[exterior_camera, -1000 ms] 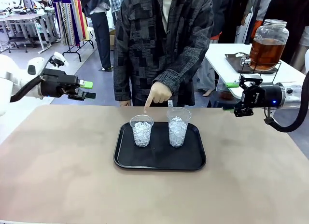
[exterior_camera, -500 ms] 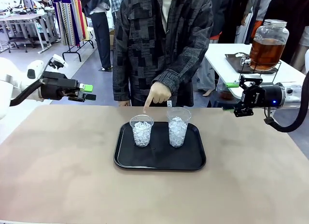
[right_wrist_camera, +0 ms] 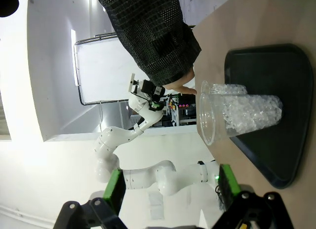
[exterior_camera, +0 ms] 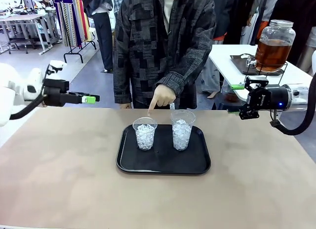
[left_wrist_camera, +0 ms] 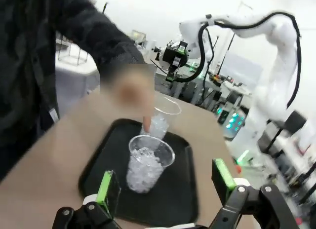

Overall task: Pour the drink into the iced cup.
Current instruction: Pick up the iced cup indicated by the human and present it to them.

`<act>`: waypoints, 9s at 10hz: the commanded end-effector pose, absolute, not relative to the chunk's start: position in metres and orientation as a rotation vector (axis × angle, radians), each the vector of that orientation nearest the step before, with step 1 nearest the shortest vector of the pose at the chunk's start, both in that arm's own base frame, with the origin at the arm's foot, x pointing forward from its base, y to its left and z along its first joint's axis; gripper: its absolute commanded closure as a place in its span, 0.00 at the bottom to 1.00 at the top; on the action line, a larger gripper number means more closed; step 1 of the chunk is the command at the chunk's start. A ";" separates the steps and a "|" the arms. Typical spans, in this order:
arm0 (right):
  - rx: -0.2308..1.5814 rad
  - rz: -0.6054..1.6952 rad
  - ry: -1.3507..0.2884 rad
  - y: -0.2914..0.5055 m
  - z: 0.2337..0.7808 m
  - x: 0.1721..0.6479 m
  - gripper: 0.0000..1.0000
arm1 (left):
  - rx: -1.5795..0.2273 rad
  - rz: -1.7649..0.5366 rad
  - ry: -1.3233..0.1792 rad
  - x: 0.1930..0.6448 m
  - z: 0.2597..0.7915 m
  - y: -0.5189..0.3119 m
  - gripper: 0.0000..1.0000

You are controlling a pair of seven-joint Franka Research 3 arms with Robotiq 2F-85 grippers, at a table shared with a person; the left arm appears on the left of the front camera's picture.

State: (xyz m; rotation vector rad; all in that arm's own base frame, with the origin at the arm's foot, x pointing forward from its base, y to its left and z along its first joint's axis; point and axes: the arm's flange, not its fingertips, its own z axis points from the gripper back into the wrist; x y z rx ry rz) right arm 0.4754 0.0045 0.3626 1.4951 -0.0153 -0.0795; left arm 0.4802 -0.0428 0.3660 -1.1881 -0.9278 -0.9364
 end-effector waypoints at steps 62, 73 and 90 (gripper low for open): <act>1.494 -0.077 -0.020 0.005 0.364 0.475 0.00 | -1.076 -1.269 -1.016 0.494 0.235 -0.210 0.00; 1.494 -0.077 -0.020 0.005 0.364 0.475 0.00 | -1.086 -1.214 -1.051 0.493 0.224 -0.238 0.00; 1.494 -0.077 -0.020 0.005 0.364 0.475 0.00 | -1.025 -1.193 -1.223 0.577 0.404 -0.241 0.20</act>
